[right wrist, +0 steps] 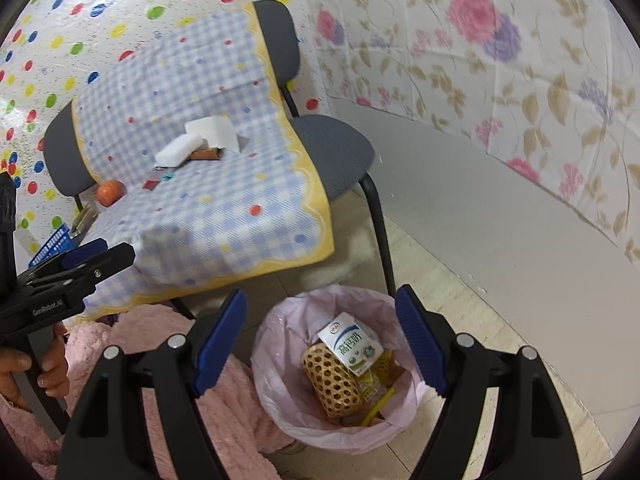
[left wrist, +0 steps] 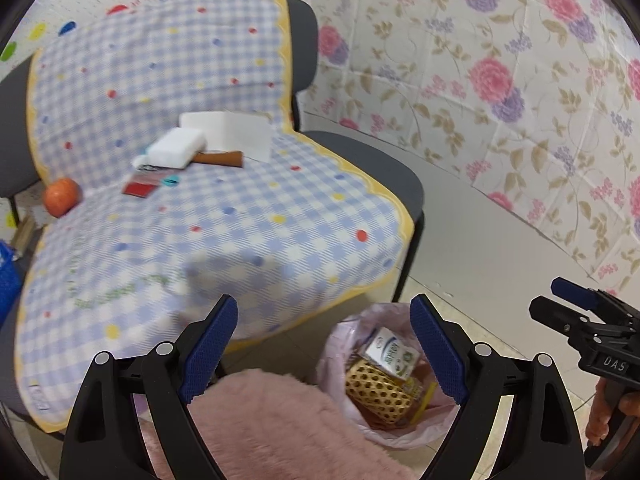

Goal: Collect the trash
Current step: 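Move both tools back over the chair seat, then grasp the white foam block with the right tool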

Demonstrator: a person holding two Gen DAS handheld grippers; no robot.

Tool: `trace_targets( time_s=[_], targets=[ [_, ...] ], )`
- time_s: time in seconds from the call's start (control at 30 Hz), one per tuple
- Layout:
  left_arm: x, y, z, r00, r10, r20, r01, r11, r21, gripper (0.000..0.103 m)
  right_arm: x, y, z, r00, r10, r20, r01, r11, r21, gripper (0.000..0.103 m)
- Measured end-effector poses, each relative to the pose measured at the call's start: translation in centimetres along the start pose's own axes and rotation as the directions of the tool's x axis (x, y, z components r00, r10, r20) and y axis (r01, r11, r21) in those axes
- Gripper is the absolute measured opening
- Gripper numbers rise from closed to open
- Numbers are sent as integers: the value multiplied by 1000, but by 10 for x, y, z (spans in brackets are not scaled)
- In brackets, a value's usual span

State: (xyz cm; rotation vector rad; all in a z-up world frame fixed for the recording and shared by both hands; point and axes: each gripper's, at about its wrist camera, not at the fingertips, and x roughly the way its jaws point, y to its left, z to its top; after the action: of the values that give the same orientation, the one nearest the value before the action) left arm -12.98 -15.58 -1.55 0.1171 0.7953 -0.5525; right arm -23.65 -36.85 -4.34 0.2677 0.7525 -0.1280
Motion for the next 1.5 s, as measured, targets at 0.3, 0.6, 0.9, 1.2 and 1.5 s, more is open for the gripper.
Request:
trace_targets(
  time_s=[0.3,0.6,0.9,1.2,1.5],
  targets=[
    [-33,46,2,995,91,46,-88,995,-57,87,5,44,16,997,75,27,-74,995,-64,76],
    [-55,106,12,973,223,58,-215,968,-131,87,33,99,43,991,130,12,-126,978,-166,76],
    [-67,162,45,938,337,85,-318,931,-182,87,61,136,84,988,155,27,-144,957,-251,54],
    [-46,198,91,906,412,96,-395,906,-154,87,103,162,126,982,186,26,-172,947,-271,47],
    [5,230,109,918,389,79,-374,914,-159,87,172,199,169,977,214,16,-198,927,-318,57]
  ],
)
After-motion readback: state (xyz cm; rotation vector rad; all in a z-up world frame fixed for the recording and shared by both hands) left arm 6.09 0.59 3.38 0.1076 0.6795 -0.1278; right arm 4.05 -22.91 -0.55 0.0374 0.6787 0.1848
